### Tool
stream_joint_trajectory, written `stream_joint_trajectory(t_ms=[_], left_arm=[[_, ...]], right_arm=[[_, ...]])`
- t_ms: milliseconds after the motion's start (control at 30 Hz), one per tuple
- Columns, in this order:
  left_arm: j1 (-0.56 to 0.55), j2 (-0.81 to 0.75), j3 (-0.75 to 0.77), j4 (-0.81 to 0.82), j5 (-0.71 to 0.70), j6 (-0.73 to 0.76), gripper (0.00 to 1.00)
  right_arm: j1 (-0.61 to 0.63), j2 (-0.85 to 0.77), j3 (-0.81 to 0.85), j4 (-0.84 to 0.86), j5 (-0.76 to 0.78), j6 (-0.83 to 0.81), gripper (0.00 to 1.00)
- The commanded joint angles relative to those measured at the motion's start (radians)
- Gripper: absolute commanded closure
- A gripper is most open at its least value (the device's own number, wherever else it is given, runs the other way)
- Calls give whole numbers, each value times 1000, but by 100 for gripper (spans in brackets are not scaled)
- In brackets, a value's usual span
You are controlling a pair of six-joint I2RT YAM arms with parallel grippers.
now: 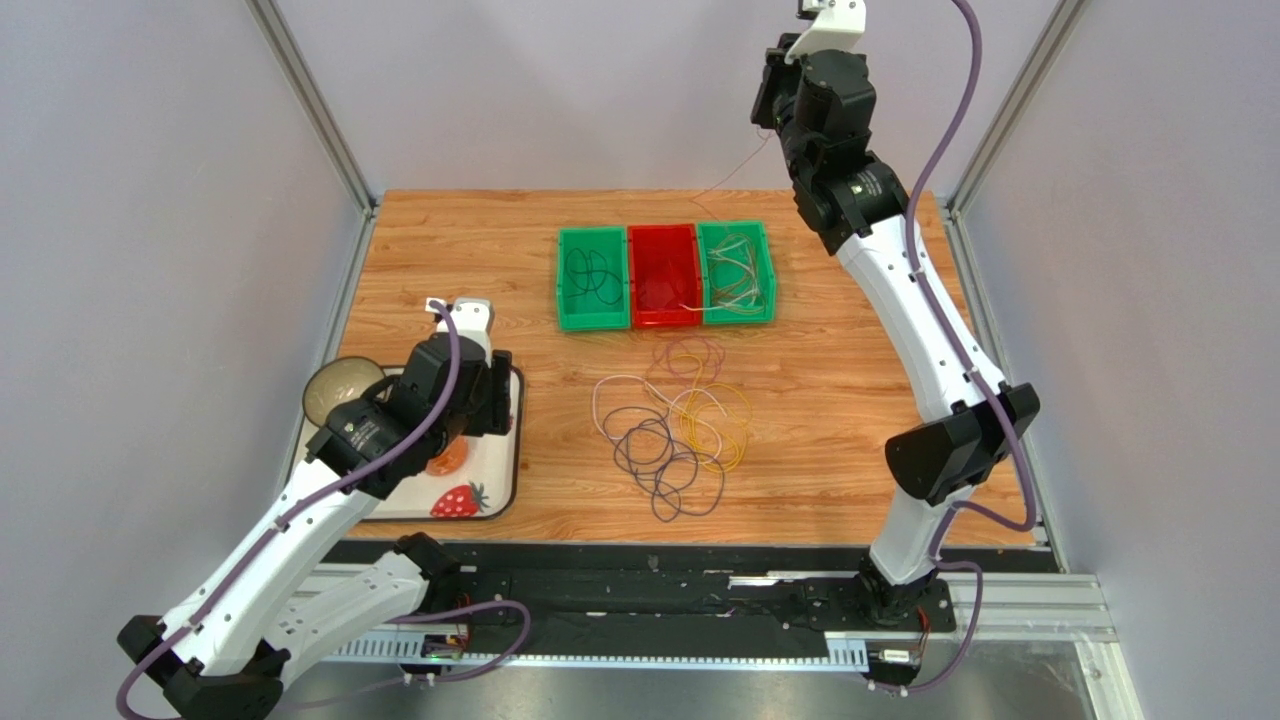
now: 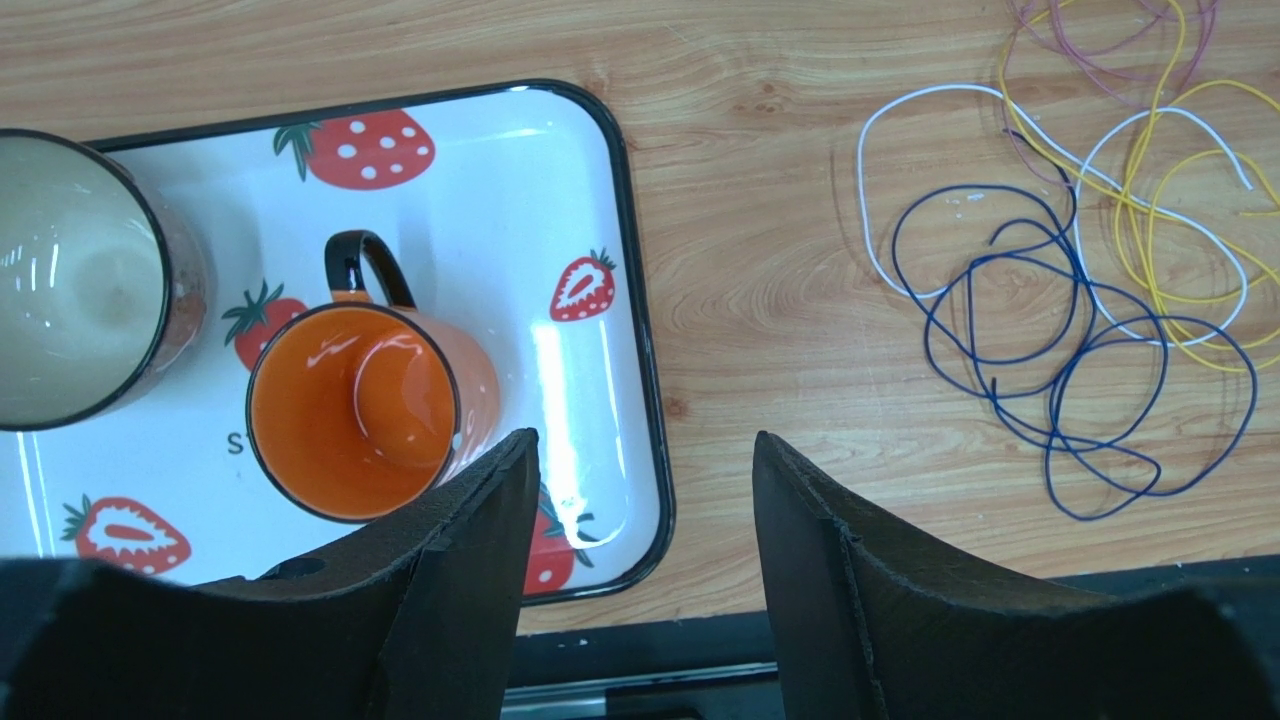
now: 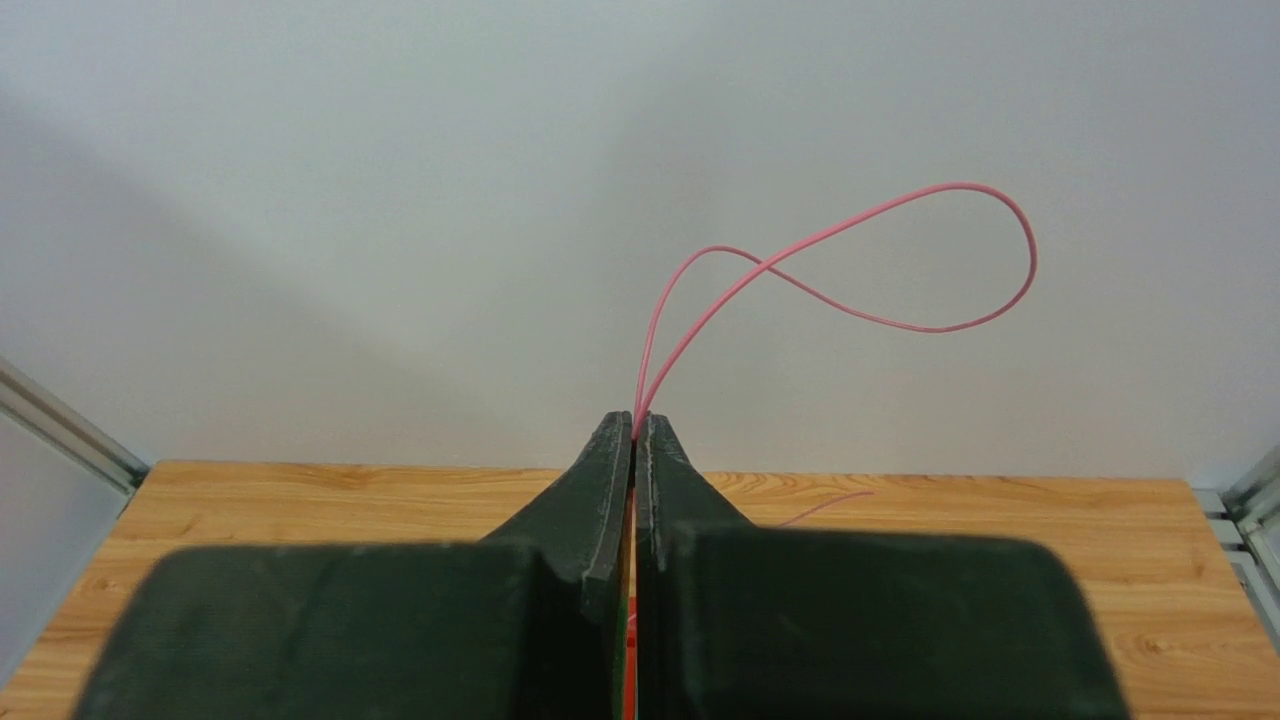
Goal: Untangle the cables
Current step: Place the cable in the bin.
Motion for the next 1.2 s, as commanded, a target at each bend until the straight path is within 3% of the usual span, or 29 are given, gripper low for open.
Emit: stream_joint_trajectory(t_ms=[0,300,833,967,1167], left_arm=[[-1,0,13,14,3,8,37],[1,13,13,11,-1,6,38],[1,29,15,10,-6,6,39],[1,33,15,8,-9,6,39],[-1,34,13,8,-8,8,39]], right_arm=[[-11,28,17,19,85,17,100],[-28,89,14,-15,130,52,100],[-36,115,-215,-27,87,156,100],[-51,109,-242,-69,252,179,100],[-111,52,-342,-83,288,201,100]])
